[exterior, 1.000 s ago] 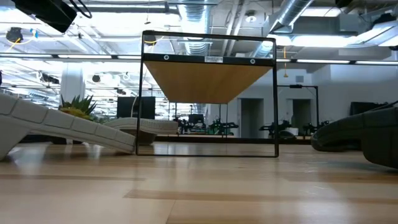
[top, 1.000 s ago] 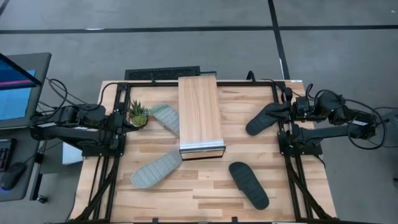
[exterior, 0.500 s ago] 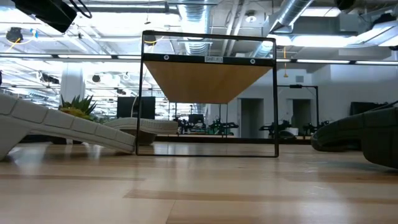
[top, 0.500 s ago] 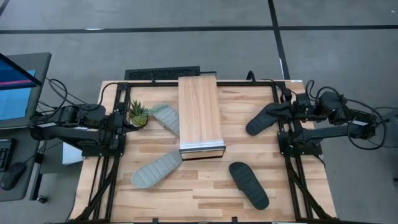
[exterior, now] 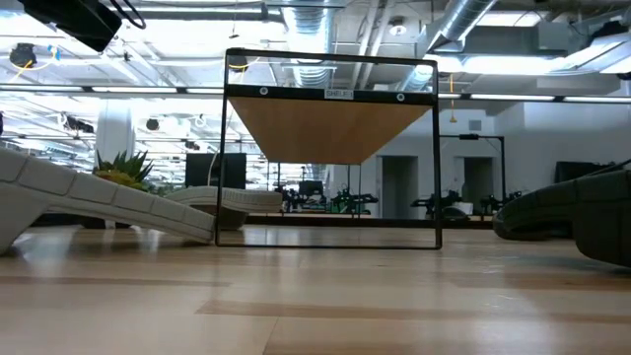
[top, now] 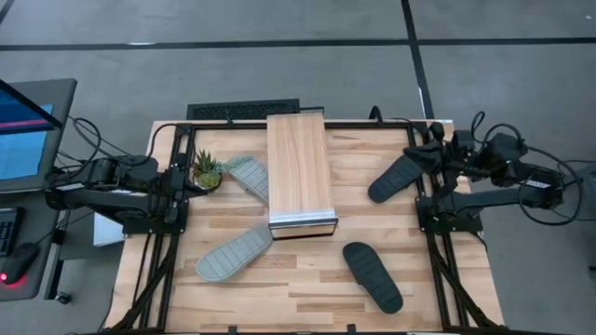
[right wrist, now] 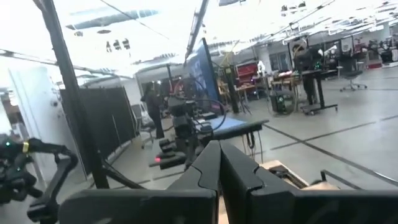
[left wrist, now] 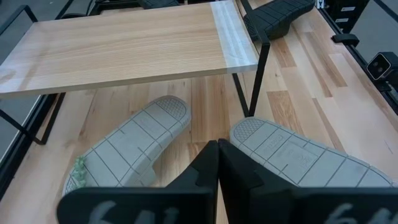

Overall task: Pick and place slides into the shelf
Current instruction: Put the top black slide on the shelf

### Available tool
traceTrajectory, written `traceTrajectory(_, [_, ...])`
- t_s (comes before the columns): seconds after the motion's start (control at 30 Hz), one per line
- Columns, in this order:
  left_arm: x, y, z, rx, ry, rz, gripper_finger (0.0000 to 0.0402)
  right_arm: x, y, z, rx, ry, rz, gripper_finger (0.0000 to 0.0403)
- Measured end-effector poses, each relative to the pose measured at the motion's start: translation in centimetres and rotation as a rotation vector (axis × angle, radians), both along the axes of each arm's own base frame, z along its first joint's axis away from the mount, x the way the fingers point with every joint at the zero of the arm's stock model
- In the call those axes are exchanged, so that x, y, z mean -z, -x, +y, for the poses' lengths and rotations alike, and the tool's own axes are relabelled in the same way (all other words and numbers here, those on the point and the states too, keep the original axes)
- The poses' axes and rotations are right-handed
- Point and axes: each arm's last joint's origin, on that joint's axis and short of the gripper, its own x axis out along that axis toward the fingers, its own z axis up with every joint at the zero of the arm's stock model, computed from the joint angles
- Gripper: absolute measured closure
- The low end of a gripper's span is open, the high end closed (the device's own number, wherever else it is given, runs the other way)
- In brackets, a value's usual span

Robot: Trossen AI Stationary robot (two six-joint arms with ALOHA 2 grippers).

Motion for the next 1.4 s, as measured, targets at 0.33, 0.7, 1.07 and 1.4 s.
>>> traceTrajectory(0.33, [0.0,0.0,0.0,0.000,0.000,0.000,0.0401,1.5,-3.6,0.2,-0.038,-0.053,0.164,0.0403])
traceTrajectory(0.7, [0.0,0.0,0.0,0.000,0.000,0.000,0.0401,5.7,-5.2,0.0,0.003,-0.038,0.597,0.0403])
traceTrajectory(1.07, [0.0,0.0,0.0,0.000,0.000,0.000,0.0401,7.7,-4.4,-0.5,0.066,-0.085,0.837,0.0403])
traceTrajectory(1.4, [0.0,0.0,0.0,0.000,0.000,0.000,0.0401,9.5,-4.2,-0.4,0.087,-0.140,1.056,0.0403])
